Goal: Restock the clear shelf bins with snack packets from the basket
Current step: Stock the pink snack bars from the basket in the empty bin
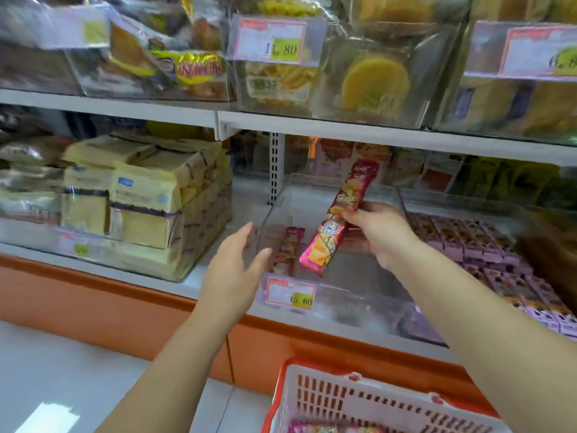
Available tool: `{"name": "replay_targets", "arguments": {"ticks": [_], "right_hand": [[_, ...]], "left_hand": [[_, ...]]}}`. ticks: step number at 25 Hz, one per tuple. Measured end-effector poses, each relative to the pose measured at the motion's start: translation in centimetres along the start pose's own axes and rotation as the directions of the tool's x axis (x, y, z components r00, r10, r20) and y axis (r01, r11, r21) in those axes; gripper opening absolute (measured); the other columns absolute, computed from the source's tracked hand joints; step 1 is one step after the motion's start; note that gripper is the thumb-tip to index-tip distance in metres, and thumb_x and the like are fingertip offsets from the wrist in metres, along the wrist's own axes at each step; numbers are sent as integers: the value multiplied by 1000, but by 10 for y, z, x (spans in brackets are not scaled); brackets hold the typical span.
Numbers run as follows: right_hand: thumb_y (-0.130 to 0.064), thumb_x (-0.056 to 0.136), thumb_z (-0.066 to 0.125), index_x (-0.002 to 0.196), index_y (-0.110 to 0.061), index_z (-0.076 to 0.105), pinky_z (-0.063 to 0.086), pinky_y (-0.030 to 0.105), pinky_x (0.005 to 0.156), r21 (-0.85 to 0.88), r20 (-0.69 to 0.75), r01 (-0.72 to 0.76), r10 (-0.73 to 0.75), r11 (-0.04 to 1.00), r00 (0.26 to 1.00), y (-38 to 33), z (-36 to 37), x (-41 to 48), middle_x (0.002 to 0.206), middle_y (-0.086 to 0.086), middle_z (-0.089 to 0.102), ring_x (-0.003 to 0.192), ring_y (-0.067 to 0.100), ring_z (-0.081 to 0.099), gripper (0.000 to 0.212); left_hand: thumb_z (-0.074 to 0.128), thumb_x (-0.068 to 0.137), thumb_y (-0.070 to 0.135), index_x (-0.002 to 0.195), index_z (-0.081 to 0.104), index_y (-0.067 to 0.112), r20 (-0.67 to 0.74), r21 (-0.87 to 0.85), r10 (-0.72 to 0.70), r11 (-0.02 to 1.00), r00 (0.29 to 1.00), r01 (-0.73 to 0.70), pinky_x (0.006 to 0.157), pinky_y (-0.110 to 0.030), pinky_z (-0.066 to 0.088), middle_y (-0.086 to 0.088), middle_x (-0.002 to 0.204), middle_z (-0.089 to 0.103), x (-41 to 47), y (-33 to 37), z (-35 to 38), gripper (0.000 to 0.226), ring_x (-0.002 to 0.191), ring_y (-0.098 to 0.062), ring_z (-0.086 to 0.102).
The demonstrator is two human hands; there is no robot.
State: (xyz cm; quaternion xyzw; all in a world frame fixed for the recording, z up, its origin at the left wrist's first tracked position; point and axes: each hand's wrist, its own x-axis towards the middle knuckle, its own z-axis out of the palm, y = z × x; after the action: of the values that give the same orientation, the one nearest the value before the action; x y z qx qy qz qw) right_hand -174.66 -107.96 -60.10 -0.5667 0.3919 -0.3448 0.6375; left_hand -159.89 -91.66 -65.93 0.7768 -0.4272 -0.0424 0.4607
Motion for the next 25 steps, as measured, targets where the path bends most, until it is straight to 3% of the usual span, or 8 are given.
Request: {"name": "replay_targets", "arguments": {"ticks": [6, 9, 11, 14, 18, 20, 22, 25], "right_hand": [[4, 89, 61, 110, 6, 60, 56, 38, 50, -368, -27, -304, 317, 879, 948, 41, 17, 61, 76, 14, 66, 56, 23, 64, 21], [5, 95, 50, 92, 5, 57, 53, 48, 73, -392, 10, -452, 495, 801, 869, 61, 27, 63, 67, 14, 66, 49, 24, 62, 7], [4, 97, 47, 84, 1, 53, 48, 48, 81, -393, 35, -479, 533, 785, 845, 67, 32, 63, 77, 14, 65, 58, 25, 60, 15], [3, 95, 52, 93, 1, 57, 51, 45, 80, -384, 59, -470, 529, 795, 847, 68, 39, 61, 78, 14, 63, 60, 23, 61, 5], [0, 95, 54, 117, 10, 56, 53, 42, 83, -400, 82, -405, 473, 822, 877, 62, 36, 54, 83, 16, 66, 66, 26, 63, 24], [-10, 94, 58, 122, 7, 56, 54, 41, 88, -511, 35, -282, 348, 812, 937, 52, 28, 46, 91, 18, 66, 75, 27, 62, 32], [-19, 92, 60, 131, -7, 53, 52, 23, 78, -596, -25, -38, 28, 802, 999, 42, 13, 31, 108, 14, 66, 81, 21, 60, 41], [-14, 94, 52, 117, -30, 56, 54, 28, 71, -378, -35, 380, -423, 844, 905, 31, -15, -39, 96, 5, 67, 82, 22, 63, 29]], "left_hand": [[56, 96, 23, 145, 39, 27, 104, -55, -37, 998, 994, 43, 90, -12, 33, 5, 133, 58, 18, -22, 16, 52, 122, -9, 53], [55, 95, 19, 143, 42, 29, 111, -77, -27, 996, 993, 36, 88, -15, 36, 7, 125, 63, 19, -26, 18, 51, 115, -7, 57], [55, 95, 19, 142, 42, 30, 120, -84, -14, 996, 993, 25, 87, -14, 36, 9, 121, 63, 18, -26, 18, 50, 112, -4, 56], [54, 96, 22, 142, 43, 31, 126, -104, -32, 994, 992, 45, 82, -11, 37, 12, 119, 64, 19, -27, 18, 48, 109, -2, 57], [52, 97, 22, 143, 41, 31, 129, -100, -21, 994, 991, 34, 79, -10, 36, 18, 120, 60, 15, -23, 17, 48, 109, -1, 56], [51, 98, 23, 147, 35, 29, 115, -85, -22, 996, 993, 32, 89, -11, 32, 22, 125, 50, 9, -14, 15, 52, 116, 0, 48], [51, 97, 22, 149, 30, 24, 23, -2, 38, 999, 999, -38, 103, -17, 26, 14, 140, 42, -1, -5, 9, 55, 129, -4, 39], [53, 94, 14, 139, 45, 15, -217, 123, 279, 958, 935, -257, 103, -22, 30, 3, 128, 52, -27, 14, -1, 46, 122, -11, 45]]}}
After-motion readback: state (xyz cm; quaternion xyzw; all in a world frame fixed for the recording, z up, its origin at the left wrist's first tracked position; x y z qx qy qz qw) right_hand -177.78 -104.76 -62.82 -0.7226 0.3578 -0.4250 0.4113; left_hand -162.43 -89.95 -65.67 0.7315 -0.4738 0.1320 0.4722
